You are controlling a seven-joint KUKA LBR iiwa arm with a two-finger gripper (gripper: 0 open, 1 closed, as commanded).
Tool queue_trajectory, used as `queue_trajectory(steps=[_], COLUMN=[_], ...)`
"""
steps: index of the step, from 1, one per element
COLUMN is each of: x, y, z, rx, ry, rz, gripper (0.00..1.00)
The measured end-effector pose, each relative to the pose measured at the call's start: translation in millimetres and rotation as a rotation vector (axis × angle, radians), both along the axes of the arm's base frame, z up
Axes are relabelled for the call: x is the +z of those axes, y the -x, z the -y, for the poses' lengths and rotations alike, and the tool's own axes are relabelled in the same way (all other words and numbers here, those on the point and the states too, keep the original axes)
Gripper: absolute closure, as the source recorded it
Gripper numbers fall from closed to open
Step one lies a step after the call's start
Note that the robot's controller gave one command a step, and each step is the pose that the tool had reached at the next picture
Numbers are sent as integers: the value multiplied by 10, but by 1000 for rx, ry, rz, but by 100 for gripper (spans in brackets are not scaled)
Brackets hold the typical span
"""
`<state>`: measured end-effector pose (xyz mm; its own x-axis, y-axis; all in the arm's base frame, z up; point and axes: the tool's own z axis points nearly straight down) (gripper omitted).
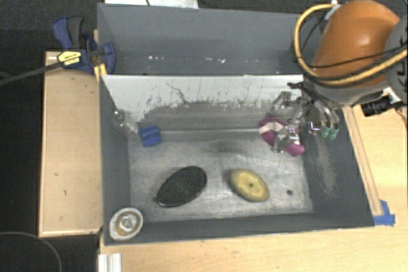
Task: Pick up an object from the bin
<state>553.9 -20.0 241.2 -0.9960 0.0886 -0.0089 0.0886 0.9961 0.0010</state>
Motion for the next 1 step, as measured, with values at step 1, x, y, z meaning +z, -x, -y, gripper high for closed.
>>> queue_trajectory(steps=[1], x=[-74], y=[-170], z=[533], rx=[9], ry=[3], rz=[-5], gripper=[100])
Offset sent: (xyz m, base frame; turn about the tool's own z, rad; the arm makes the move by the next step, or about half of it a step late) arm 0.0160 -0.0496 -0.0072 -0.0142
